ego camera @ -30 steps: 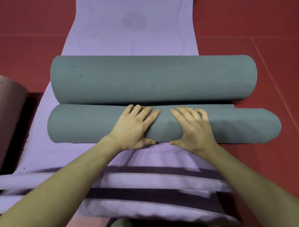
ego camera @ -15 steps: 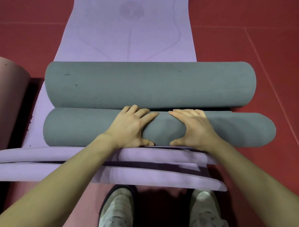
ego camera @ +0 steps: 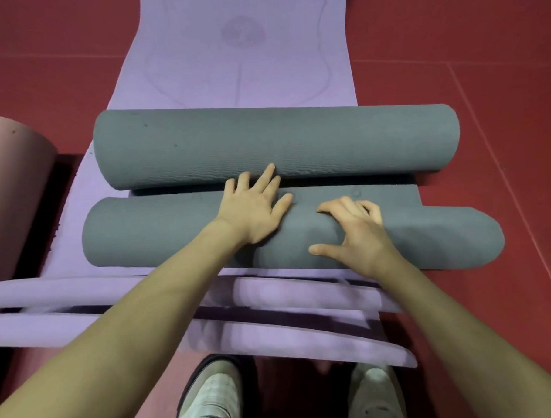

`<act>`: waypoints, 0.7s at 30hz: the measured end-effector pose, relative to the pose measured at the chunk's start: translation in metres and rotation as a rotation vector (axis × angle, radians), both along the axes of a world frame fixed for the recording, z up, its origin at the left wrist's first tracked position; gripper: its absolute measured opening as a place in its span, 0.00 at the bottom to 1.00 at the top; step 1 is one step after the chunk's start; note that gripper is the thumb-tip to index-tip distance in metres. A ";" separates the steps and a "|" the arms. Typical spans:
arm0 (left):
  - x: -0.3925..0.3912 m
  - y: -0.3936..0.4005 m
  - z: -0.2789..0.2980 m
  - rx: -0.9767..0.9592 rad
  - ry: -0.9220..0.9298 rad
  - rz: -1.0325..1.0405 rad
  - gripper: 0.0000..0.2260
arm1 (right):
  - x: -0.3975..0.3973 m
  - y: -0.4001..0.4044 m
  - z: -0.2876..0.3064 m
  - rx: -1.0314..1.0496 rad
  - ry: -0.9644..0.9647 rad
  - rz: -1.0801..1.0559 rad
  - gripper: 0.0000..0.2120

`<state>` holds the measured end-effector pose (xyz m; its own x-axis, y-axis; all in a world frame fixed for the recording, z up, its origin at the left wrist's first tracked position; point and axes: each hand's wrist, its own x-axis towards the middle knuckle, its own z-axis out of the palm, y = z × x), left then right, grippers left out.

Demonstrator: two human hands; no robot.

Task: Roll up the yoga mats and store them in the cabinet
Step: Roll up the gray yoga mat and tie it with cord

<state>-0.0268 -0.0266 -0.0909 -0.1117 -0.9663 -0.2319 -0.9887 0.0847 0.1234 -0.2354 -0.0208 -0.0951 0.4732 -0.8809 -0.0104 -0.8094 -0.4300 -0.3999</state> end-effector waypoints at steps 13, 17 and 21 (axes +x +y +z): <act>0.011 -0.053 -0.001 -0.011 -0.024 0.060 0.28 | 0.022 -0.045 -0.013 -0.141 0.301 -0.158 0.30; 0.013 -0.070 0.000 -0.040 -0.011 0.066 0.29 | 0.026 -0.079 -0.013 -0.078 0.338 -0.140 0.30; 0.024 -0.092 0.003 -0.063 -0.035 0.026 0.30 | 0.028 -0.100 -0.012 -0.008 0.306 -0.137 0.27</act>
